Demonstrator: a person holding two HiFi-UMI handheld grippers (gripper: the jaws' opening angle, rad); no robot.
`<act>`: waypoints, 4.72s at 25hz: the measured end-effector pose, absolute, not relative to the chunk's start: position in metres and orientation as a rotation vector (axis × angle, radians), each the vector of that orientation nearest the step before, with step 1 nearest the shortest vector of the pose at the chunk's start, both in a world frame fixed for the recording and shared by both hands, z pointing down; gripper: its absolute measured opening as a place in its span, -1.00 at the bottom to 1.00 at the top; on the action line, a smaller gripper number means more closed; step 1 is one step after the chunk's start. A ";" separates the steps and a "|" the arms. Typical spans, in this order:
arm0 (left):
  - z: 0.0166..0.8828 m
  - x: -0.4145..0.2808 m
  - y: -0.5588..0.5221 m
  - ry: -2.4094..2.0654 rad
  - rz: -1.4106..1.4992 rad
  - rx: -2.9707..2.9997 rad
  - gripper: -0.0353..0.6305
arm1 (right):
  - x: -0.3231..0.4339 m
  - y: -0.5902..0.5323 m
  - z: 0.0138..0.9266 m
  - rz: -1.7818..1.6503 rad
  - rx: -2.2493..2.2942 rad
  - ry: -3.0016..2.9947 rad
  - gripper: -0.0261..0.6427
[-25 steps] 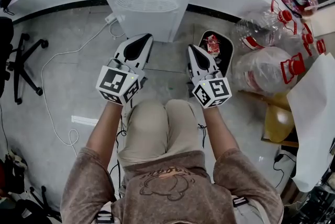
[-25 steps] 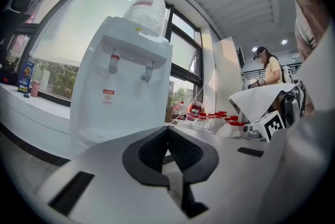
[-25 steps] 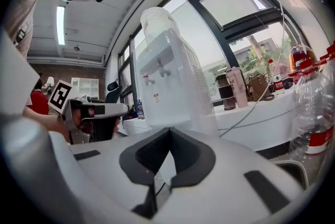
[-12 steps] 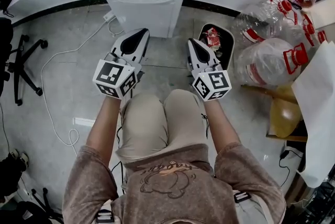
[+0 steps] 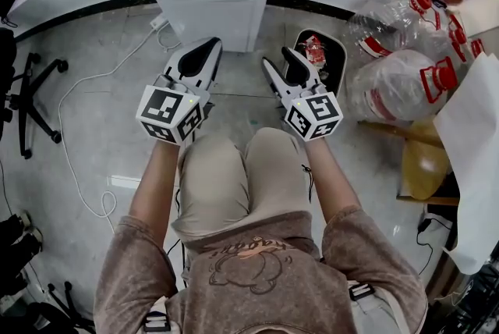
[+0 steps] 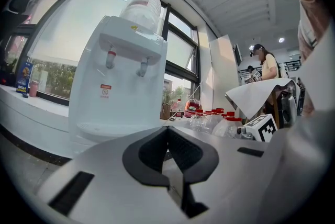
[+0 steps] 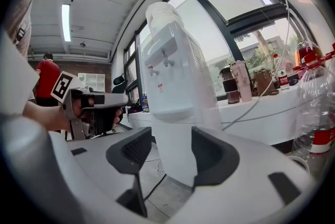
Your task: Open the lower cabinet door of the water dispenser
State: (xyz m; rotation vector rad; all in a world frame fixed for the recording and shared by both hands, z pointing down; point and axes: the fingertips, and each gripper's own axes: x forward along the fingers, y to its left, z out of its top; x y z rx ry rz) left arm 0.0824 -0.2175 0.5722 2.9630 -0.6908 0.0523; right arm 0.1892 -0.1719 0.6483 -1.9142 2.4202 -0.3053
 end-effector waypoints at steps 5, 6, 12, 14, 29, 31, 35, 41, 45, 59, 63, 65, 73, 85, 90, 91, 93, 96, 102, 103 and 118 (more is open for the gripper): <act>0.572 0.082 -0.217 -0.679 0.048 2.970 -0.86 | 0.184 -0.182 0.656 -0.325 -1.860 2.477 0.03; 0.572 0.082 -0.217 -0.680 0.047 2.968 -0.85 | 0.184 -0.186 0.658 -0.331 -1.854 2.486 0.08; 0.577 0.080 -0.219 -0.676 0.052 2.961 -0.86 | 0.191 -0.218 0.672 -0.336 -1.826 2.537 0.26; 0.578 0.080 -0.221 -0.672 0.054 2.959 -0.85 | 0.196 -0.231 0.675 -0.345 -1.822 2.536 0.29; 0.588 0.088 -0.246 -0.636 0.083 2.959 -0.86 | 0.232 -0.324 0.717 -0.406 -1.865 2.549 0.24; 0.592 0.086 -0.250 -0.639 0.093 2.956 -0.85 | 0.233 -0.333 0.722 -0.412 -1.868 2.550 0.23; 0.597 0.085 -0.255 -0.645 0.107 2.947 -0.86 | 0.232 -0.344 0.726 -0.411 -1.850 2.569 0.22; 0.603 0.085 -0.260 -0.642 0.112 2.939 -0.86 | 0.234 -0.355 0.735 -0.428 -1.894 2.583 0.11; 0.602 0.083 -0.261 -0.643 0.108 2.936 -0.86 | 0.236 -0.358 0.735 -0.416 -1.933 2.568 0.02; 0.594 0.078 -0.253 -0.643 0.082 2.933 -0.86 | 0.235 -0.355 0.735 -0.456 -2.022 2.508 -0.02; 0.594 0.077 -0.251 -0.652 0.092 2.931 -0.86 | 0.234 -0.353 0.734 -0.471 -2.041 2.491 -0.05; 0.595 0.077 -0.248 -0.649 0.096 2.931 -0.86 | 0.233 -0.350 0.733 -0.468 -2.046 2.484 -0.05; 0.596 0.076 -0.239 -0.653 0.085 2.917 -0.85 | 0.226 -0.333 0.736 -0.429 -2.042 2.539 -0.12; 0.590 0.070 -0.213 -0.655 0.091 2.925 -0.85 | 0.212 -0.307 0.737 -0.413 -2.008 2.597 -0.24; 0.589 0.065 -0.203 -0.675 0.079 2.907 -0.85 | 0.204 -0.295 0.737 -0.413 -2.003 2.601 -0.28; 0.589 0.064 -0.201 -0.678 0.075 2.905 -0.86 | 0.203 -0.293 0.738 -0.413 -2.000 2.603 -0.29; 0.589 0.064 -0.198 -0.681 0.071 2.904 -0.86 | 0.200 -0.288 0.738 -0.412 -1.993 2.611 -0.34; 0.592 0.064 -0.192 -0.681 0.071 2.899 -0.86 | 0.196 -0.281 0.738 -0.413 -1.978 2.633 -0.37; 0.597 0.059 -0.187 -0.718 0.043 2.863 -0.85 | 0.180 -0.267 0.739 -0.411 -1.932 2.691 -0.40; 0.597 0.058 -0.186 -0.723 0.037 2.859 -0.86 | 0.177 -0.264 0.739 -0.411 -1.926 2.702 -0.40; 0.591 0.050 -0.170 -0.775 0.043 2.852 -0.85 | 0.140 -0.231 0.738 -0.389 -1.752 2.865 -0.43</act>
